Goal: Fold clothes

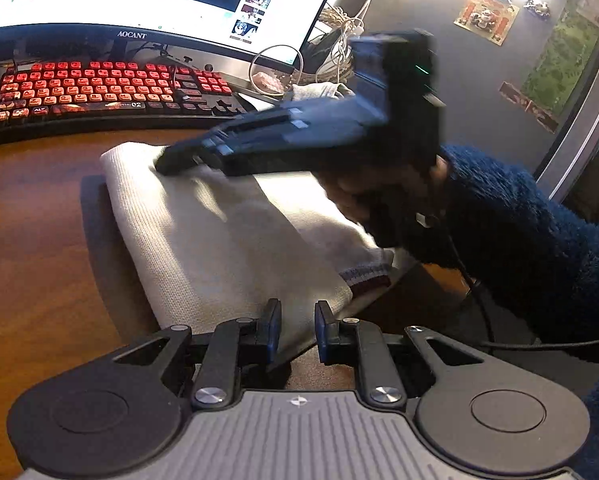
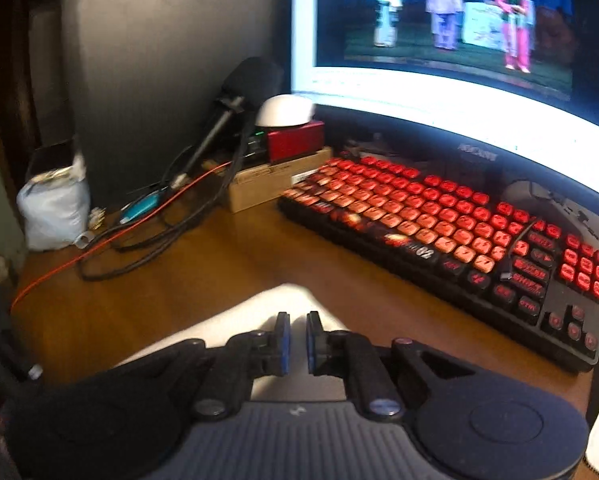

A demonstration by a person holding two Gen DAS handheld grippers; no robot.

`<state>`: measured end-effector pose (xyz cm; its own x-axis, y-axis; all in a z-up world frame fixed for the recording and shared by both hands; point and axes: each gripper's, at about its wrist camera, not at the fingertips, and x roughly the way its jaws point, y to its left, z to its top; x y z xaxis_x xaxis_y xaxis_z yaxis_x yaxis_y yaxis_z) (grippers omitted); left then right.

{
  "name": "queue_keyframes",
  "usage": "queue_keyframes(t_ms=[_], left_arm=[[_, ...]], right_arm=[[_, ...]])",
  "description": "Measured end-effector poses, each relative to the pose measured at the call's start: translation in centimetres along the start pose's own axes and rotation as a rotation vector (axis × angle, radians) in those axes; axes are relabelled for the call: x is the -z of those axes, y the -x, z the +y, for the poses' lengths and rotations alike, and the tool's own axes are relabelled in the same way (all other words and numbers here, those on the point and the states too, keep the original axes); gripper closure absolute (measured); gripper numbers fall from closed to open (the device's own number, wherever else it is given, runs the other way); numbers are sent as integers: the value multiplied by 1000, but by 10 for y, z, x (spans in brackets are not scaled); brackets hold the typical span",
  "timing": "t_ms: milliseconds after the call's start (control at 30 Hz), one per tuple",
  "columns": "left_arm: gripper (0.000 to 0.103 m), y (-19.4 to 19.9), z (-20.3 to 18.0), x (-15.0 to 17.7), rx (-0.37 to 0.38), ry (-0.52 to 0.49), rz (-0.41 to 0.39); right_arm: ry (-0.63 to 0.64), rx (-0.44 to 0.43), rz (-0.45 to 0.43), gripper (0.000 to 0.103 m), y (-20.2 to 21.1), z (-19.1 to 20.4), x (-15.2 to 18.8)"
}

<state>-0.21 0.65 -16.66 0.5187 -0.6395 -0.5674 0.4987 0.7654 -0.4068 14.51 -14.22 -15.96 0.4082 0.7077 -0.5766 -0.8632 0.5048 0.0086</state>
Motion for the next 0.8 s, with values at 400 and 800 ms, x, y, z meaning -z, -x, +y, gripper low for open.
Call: queue_keyframes(t_ms=[400, 800], left_arm=[[85, 0, -1, -2, -2, -22, 18], [85, -1, -5, 0, -17, -27, 19]], right_arm=[[41, -103, 6, 97, 50, 22, 37], [-8, -32, -10, 96, 38, -19, 29]])
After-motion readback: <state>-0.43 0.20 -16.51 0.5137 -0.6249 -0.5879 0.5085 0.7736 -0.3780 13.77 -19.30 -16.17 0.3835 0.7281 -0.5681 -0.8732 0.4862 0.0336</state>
